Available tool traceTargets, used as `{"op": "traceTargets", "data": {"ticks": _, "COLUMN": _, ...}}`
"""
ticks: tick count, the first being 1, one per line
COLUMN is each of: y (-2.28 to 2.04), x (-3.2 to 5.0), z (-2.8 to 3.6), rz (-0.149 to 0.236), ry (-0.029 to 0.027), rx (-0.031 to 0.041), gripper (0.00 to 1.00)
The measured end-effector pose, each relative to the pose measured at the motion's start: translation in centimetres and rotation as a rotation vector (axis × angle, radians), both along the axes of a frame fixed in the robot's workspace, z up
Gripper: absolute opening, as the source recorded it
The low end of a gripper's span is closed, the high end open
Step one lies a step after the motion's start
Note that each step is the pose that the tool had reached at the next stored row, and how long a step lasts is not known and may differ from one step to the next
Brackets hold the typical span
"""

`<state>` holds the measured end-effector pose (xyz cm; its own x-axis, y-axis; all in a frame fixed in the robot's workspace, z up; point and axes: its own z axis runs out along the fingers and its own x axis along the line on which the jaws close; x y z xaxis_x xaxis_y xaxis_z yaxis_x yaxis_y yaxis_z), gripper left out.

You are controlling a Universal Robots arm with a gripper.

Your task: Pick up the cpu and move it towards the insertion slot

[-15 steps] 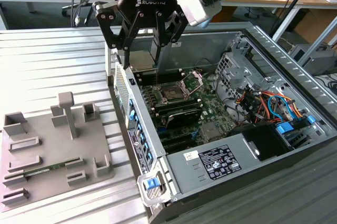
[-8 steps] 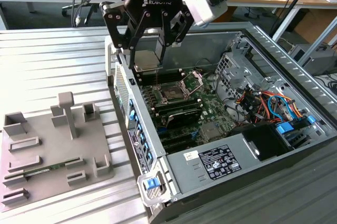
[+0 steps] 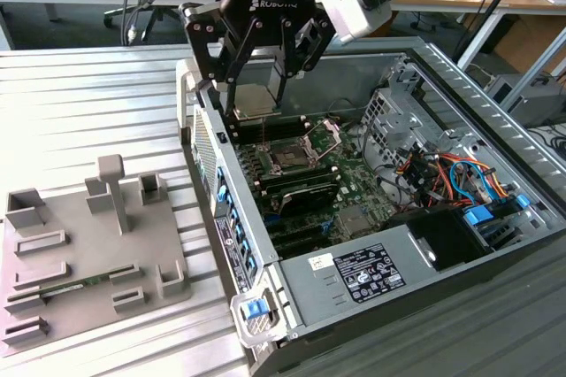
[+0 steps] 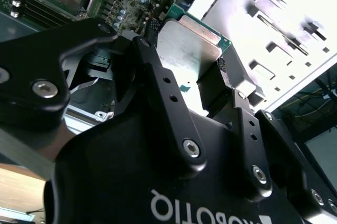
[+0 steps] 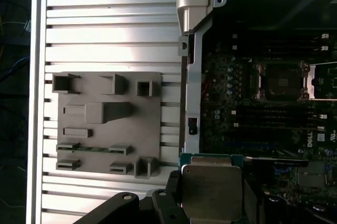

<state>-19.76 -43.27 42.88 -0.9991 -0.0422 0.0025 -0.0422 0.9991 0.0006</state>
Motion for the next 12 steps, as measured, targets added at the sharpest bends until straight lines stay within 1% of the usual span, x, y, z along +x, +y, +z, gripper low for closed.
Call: {"op": "traceTargets", "data": {"ticks": 12, "y": 0.00, "x": 1.28, "z": 0.00, "rz": 0.000, "ry": 0.0000, "rx": -0.0001, "gripper": 0.55}}
